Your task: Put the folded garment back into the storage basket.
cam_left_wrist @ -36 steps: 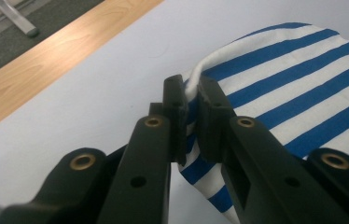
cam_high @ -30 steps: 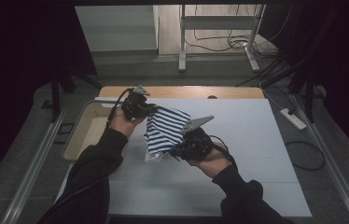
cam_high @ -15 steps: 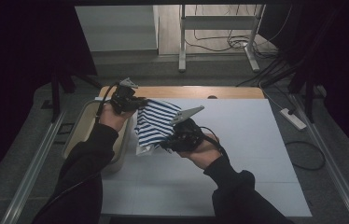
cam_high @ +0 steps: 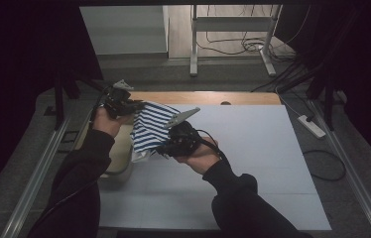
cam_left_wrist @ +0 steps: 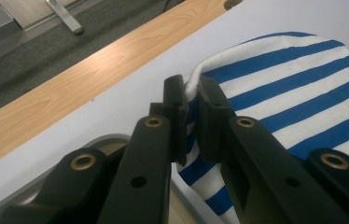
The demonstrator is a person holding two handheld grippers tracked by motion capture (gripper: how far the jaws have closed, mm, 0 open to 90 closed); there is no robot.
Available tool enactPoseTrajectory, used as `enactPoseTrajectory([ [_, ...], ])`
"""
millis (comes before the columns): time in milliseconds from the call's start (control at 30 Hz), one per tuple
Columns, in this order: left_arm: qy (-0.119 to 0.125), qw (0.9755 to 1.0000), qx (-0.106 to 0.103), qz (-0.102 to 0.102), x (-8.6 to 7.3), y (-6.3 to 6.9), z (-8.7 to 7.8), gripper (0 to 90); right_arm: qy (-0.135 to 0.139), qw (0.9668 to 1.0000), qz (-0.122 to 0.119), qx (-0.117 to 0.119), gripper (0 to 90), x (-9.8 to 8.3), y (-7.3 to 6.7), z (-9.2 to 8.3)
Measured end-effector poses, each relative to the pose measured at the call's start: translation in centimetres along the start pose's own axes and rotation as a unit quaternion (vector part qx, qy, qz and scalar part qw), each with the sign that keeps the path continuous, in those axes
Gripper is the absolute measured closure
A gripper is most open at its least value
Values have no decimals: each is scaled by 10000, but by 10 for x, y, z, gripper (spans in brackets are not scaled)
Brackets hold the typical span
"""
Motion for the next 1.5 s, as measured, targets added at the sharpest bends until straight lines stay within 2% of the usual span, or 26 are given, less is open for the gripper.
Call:
enactPoseTrajectory([
  [567,-1,9995,259,-188,-17,-30,-21,832,128,9997,-81,184,801,23,-10,28],
  [1033,-35,9981,447,-431,-42,-57,-34,833,86,9993,-225,298,800,37,-23,63],
  [1500,-78,9962,650,-582,-59,-78,-47,834,90,9985,-335,423,800,50,-37,96],
])
Point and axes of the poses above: each handheld gripper's, and its own axes: z roughly forward along the jaws, x roughly out of its top, y roughly to its right, the point moved 8 cm from there along z, roughly forward along the jaws, and after that the axes turned 1 degree about -y, right-handed, at the moved point
